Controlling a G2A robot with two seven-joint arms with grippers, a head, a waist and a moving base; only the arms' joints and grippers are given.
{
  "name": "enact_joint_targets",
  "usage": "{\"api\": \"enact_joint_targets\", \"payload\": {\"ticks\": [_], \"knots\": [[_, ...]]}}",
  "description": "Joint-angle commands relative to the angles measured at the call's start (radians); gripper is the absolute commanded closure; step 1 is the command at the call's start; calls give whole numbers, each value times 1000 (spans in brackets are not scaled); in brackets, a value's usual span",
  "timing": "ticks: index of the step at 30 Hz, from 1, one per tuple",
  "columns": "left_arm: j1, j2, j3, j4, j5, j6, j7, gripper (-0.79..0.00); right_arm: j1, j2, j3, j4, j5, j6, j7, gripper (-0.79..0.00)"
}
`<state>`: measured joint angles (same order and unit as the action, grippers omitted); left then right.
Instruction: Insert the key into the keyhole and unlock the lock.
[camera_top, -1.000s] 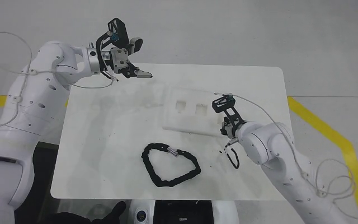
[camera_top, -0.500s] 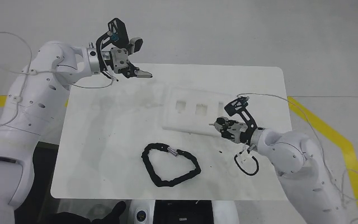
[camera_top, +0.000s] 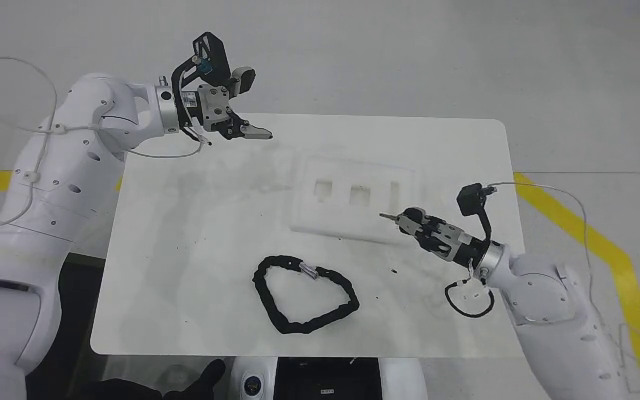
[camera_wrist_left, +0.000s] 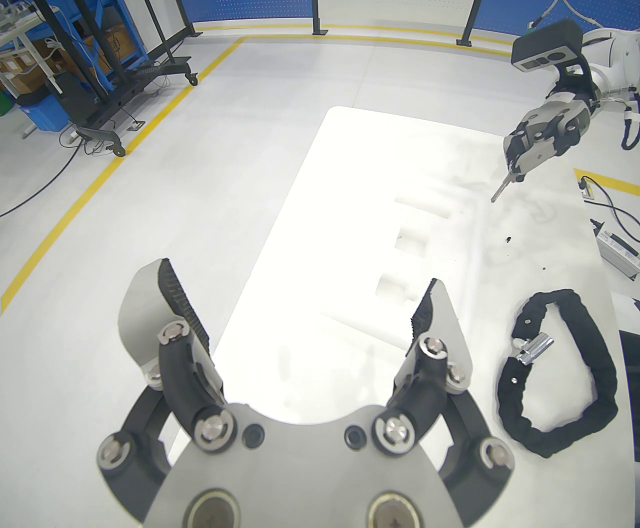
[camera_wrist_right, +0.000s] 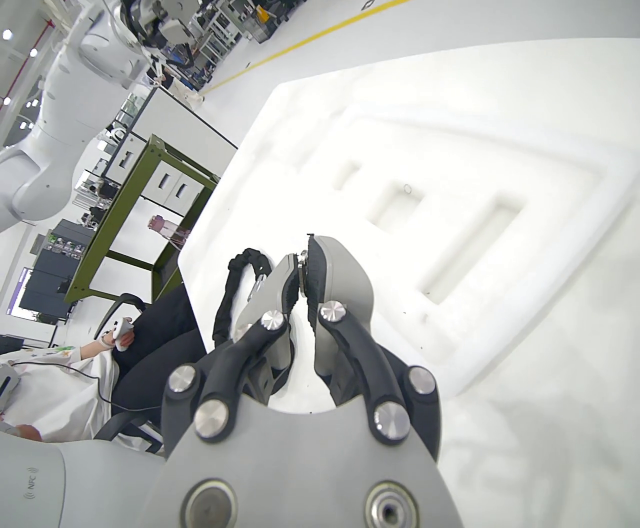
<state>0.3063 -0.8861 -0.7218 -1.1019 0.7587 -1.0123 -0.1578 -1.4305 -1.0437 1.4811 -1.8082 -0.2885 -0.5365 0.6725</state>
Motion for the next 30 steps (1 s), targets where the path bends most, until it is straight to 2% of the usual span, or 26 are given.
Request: {"api": "enact_joint_targets", "payload": {"ticks": [1, 12, 21, 30], "knots": [[0, 0, 0, 0, 0, 0, 0, -785, 9, 1, 3, 1, 15, 0, -2, 0], [0, 0, 0, 0, 0, 0, 0, -785, 22, 5, 35, -17, 27, 3, -23, 0], [92, 9, 4, -143, 10, 0, -26, -785, 22, 5, 35, -17, 27, 3, -23, 0], [145, 33, 105, -278, 8, 0, -114, -785, 22, 5, 35, -17, 27, 3, -23, 0]]}}
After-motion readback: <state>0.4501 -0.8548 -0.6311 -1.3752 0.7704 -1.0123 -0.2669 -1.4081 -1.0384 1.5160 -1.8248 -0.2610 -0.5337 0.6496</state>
